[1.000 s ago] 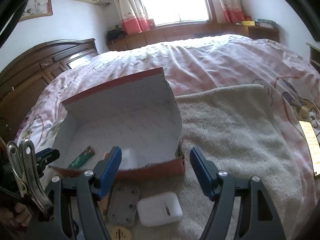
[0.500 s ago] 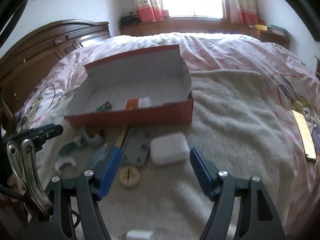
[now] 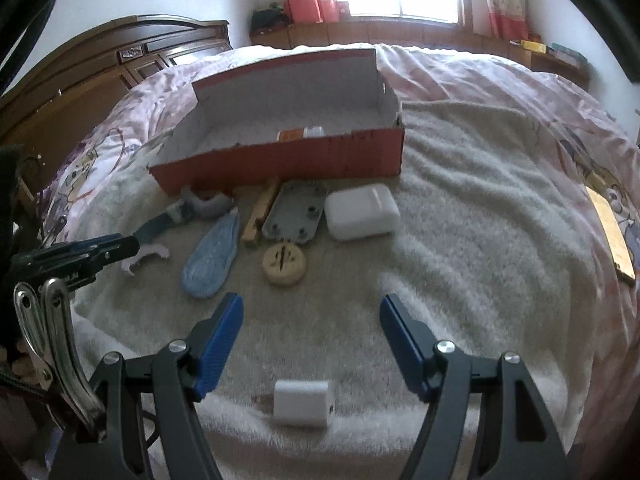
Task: Organize rigid objects
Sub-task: 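Move the right gripper back to the white charger plug, then close the right gripper on the white charger plug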
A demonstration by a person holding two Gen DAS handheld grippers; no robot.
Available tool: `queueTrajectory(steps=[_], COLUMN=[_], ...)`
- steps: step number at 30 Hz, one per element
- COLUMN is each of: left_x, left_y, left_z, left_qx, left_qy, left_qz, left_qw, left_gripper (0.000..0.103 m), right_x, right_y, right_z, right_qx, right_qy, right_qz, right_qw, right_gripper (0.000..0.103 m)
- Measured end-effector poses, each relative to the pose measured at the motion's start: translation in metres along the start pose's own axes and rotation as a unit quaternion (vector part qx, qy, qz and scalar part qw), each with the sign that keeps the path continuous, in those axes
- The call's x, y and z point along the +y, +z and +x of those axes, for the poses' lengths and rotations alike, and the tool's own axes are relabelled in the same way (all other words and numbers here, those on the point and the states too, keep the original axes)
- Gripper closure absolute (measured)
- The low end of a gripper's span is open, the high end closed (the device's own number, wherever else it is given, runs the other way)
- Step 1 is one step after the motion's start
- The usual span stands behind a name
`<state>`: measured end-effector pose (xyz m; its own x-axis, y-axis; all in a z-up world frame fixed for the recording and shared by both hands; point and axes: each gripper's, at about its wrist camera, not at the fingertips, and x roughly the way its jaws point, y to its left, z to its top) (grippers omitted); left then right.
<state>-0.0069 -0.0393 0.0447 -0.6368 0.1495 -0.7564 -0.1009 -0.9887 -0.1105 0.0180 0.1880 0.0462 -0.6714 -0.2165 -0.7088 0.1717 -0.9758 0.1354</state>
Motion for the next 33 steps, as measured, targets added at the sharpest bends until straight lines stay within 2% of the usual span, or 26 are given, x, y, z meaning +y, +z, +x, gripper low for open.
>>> queueTrajectory(steps=[6,8,9,14,20,21,23,25,33], left_x=[0.003,0.004,0.004,0.007,0.006,0.005,0.003,0.000,-0.011], left_y=[-0.009,-0.011,-0.011,-0.013,-0.011,-0.010,-0.010,-0.012,-0.014], left_z=[0.004,0.005,0.005,0.013,0.023,0.024,0.025,0.025,0.032], left_qx=[0.003,0.002,0.001,0.005,0.009,0.007,0.004,0.002,-0.007], left_qy=[0.009,0.011,0.012,0.015,-0.006,-0.008,-0.017,-0.022,0.005], left_qz=[-0.003,-0.004,-0.004,-0.013,-0.039,-0.041,-0.045,-0.043,-0.026], left_qw=[1.0000,0.9999,0.9999,0.9998,0.9992,0.9991,0.9988,0.9988,0.9996], left_gripper=[0.073,0.052,0.049,0.048,0.046,0.045,0.033,0.031,0.030], right_x=[-0.004,-0.005,-0.005,-0.009,-0.012,-0.012,-0.012,-0.011,-0.008], right_y=[-0.014,-0.019,-0.021,-0.030,-0.034,-0.034,-0.035,-0.035,-0.036], right_z=[-0.004,-0.005,-0.006,-0.001,0.006,0.006,0.006,0.007,0.009], right_qx=[0.017,0.019,0.022,0.038,0.047,0.046,0.047,0.046,0.045], right_qy=[-0.006,-0.008,-0.009,-0.006,0.001,0.001,0.002,0.002,-0.002], right_qz=[0.010,0.012,0.013,0.022,0.033,0.033,0.034,0.034,0.026], right_qw=[1.000,1.000,1.000,0.999,0.998,0.998,0.998,0.998,0.999], right_gripper=[0.029,0.029,0.029,0.027,0.025,0.024,0.024,0.022,0.020])
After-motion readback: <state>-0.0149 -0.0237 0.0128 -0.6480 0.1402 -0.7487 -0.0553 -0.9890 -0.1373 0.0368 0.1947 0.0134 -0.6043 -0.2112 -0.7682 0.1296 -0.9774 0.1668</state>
